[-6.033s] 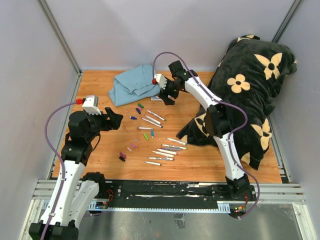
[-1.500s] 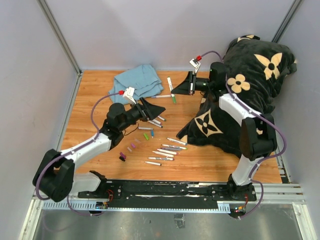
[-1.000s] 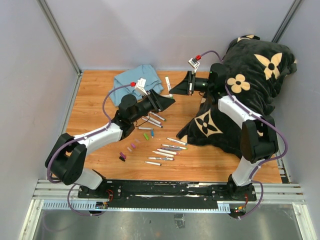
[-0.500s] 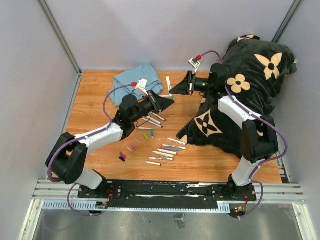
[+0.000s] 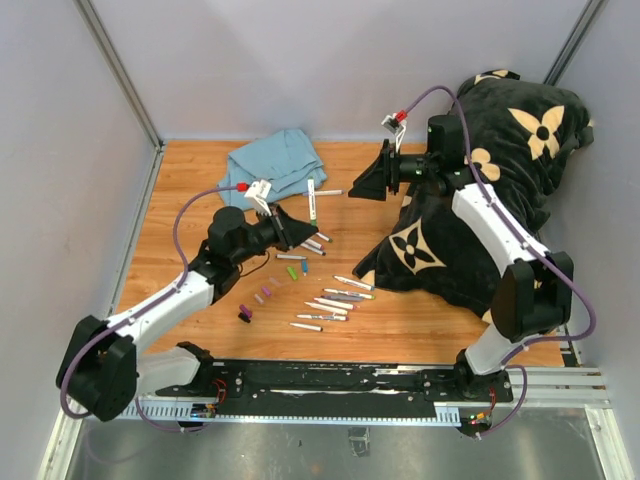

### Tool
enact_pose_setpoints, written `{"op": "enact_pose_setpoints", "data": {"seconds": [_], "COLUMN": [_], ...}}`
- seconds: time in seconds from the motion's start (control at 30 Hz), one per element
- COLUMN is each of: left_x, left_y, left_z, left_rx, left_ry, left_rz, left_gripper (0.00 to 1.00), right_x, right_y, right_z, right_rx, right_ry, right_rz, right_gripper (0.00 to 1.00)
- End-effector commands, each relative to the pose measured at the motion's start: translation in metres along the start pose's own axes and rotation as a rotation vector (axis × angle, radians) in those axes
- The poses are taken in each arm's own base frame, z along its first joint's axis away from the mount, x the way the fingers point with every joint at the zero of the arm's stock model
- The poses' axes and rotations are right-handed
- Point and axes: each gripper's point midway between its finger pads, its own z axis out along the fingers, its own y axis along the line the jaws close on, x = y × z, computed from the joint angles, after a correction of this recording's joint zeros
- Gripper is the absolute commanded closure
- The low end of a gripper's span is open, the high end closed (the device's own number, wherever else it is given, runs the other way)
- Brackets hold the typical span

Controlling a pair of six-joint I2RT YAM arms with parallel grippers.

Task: Open the pen caps
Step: Pick up the pen from the center of the board.

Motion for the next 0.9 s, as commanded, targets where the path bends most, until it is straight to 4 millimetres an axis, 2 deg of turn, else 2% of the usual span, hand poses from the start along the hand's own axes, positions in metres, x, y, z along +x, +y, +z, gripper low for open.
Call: {"op": "enact_pose_setpoints", "data": {"seconds": [0.0,0.1,0.2,0.27,0.3,0.33,0.43,0.53,0.67,0.77,0.87], "left_x": [0.03,0.04,0.046,0.051,0.054,0.056,0.066,0.076,0.087,0.096,0.105], "left_y": [0.012,0.015,0.007,-0.001,-0.002,0.0,0.005,0.006,0.006,0.003,0.002], "left_z": [-0.028,-0.039,-0.043,-0.046,-0.047,-0.048,-0.051,-0.052,-0.049,-0.046,-0.044], "left_rx": [-0.026,-0.047,-0.035,-0.006,-0.002,-0.007,-0.021,-0.001,0.019,0.041,0.066], "left_ry": [0.153,0.224,0.295,0.352,0.377,0.4,0.484,0.561,0.649,0.704,0.754], "left_rz": [0.094,0.119,0.088,0.071,0.066,0.07,0.082,0.084,0.111,0.116,0.105], "left_gripper": [1.0,1.0,1.0,1.0,1.0,1.0,1.0,1.0,1.0,1.0,1.0], "right_x": [0.004,0.012,0.03,0.042,0.045,0.048,0.058,0.086,0.109,0.119,0.127], "right_y": [0.011,0.015,0.028,0.03,0.032,0.034,0.046,0.069,0.068,0.063,0.066], "right_z": [-0.022,-0.026,-0.027,-0.029,-0.03,-0.031,-0.036,-0.04,-0.027,-0.015,-0.001], "right_rx": [0.061,0.078,0.064,0.087,0.087,0.078,-0.012,-0.219,-0.29,-0.305,-0.331], "right_ry": [0.064,0.115,0.214,0.281,0.295,0.303,0.325,0.377,0.525,0.651,0.721], "right_rz": [-0.29,-0.464,-0.681,-0.83,-0.89,-0.943,-1.134,-1.287,-1.397,-1.456,-1.493], "right_gripper": [0.4,0.38,0.29,0.15,0.05,0.01,0.02,0.01,0.0,0.09,0.2]}}
